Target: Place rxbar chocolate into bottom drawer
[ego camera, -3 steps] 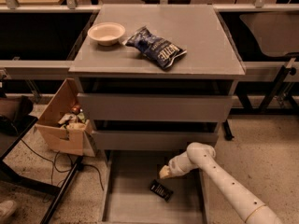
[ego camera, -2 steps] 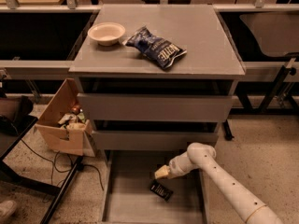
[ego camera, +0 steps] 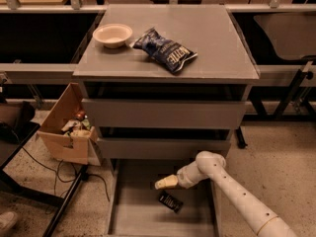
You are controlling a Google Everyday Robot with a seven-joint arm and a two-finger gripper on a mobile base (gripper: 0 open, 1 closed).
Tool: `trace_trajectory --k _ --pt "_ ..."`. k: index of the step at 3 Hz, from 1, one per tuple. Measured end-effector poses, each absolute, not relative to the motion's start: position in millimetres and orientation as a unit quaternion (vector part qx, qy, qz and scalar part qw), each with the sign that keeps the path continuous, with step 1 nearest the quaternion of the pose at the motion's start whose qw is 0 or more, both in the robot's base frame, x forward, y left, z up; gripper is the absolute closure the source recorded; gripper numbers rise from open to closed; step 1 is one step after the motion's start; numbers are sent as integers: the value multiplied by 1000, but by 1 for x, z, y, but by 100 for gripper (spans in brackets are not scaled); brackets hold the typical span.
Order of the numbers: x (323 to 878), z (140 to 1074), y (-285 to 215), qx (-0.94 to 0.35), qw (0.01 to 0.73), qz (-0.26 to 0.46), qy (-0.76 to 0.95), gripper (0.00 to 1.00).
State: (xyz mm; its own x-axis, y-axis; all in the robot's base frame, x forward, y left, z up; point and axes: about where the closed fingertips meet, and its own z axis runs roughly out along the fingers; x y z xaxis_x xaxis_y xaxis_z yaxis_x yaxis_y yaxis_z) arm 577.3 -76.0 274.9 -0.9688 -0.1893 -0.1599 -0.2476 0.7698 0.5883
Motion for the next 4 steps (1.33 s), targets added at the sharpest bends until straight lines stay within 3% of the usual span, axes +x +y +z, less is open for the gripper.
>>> trace_trajectory --k 1,3,4 --pt "556 303 -84 -138 34 296 945 0" --pt "476 446 -148 -101 44 206 972 0" --pt "451 539 -131 -105 84 161 978 0"
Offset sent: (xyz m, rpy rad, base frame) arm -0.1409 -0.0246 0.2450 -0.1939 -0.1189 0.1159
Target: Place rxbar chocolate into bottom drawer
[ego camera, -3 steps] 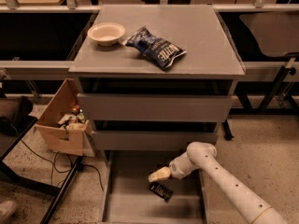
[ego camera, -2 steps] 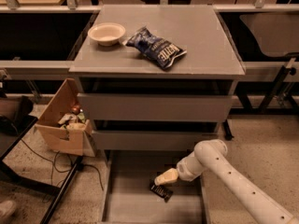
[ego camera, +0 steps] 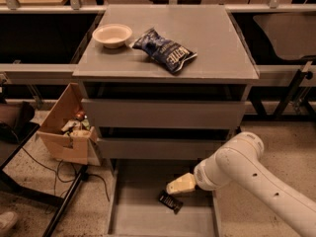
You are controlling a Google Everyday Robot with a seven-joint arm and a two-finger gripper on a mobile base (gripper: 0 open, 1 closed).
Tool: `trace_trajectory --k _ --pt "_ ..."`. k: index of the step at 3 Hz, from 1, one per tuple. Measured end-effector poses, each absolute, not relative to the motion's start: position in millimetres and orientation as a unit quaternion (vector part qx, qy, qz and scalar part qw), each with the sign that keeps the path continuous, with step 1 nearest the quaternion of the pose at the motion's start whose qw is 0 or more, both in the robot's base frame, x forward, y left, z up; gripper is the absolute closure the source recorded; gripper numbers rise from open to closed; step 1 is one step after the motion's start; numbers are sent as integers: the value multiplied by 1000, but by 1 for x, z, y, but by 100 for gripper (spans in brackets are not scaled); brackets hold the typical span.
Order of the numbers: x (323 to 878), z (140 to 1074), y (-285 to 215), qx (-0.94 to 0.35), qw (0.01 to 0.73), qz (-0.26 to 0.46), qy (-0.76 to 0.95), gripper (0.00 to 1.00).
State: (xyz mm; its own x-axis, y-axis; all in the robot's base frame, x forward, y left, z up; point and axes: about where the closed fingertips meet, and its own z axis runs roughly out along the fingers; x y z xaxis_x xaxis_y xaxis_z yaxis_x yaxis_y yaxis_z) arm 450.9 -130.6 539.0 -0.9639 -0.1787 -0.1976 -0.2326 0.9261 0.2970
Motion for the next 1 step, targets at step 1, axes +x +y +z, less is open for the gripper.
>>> trace_trajectory --k 1 --pt "427 614 -77 -136 123 108 977 0"
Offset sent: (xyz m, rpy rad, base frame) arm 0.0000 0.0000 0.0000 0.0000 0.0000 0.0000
